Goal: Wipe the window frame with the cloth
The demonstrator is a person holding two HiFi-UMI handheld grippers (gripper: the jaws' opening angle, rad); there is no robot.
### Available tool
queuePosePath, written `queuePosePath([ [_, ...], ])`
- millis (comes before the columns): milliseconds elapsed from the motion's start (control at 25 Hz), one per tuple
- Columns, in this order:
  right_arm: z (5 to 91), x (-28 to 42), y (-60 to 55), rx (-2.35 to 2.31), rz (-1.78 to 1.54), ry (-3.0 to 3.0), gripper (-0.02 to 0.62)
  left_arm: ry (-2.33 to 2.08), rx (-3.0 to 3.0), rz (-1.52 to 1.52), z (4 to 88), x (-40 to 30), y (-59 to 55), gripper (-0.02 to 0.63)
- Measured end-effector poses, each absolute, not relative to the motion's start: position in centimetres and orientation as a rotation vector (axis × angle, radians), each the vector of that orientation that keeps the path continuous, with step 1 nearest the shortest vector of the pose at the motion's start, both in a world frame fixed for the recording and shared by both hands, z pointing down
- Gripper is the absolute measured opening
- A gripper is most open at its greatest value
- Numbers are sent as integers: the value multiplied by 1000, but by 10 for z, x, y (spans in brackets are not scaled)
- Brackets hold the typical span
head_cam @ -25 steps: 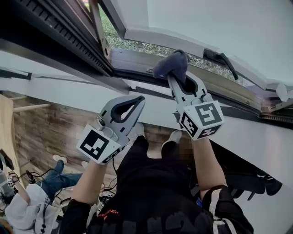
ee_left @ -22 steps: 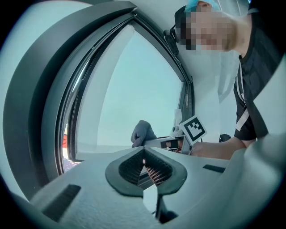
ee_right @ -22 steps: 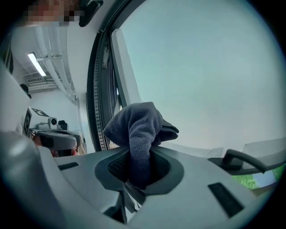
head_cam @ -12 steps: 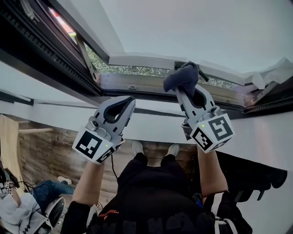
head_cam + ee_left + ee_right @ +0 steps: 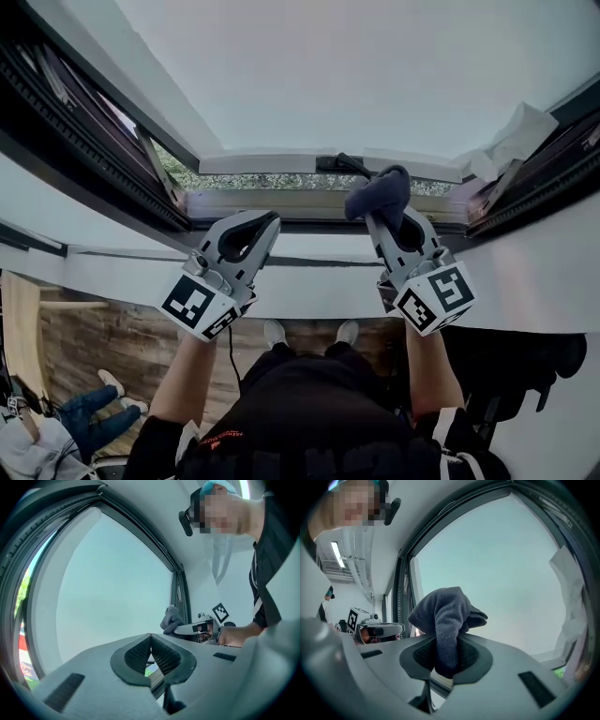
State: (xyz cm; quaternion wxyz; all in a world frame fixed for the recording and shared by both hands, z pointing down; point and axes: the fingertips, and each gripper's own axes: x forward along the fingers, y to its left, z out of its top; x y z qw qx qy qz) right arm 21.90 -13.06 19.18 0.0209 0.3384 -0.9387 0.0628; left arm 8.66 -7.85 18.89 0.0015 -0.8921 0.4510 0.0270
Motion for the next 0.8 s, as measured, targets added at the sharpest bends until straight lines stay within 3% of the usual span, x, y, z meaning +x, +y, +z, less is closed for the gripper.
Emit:
queuePosePath([
  [800, 190, 268, -127, 1086, 214, -2893, 55, 1319, -2889, 121, 187, 151, -100, 18],
])
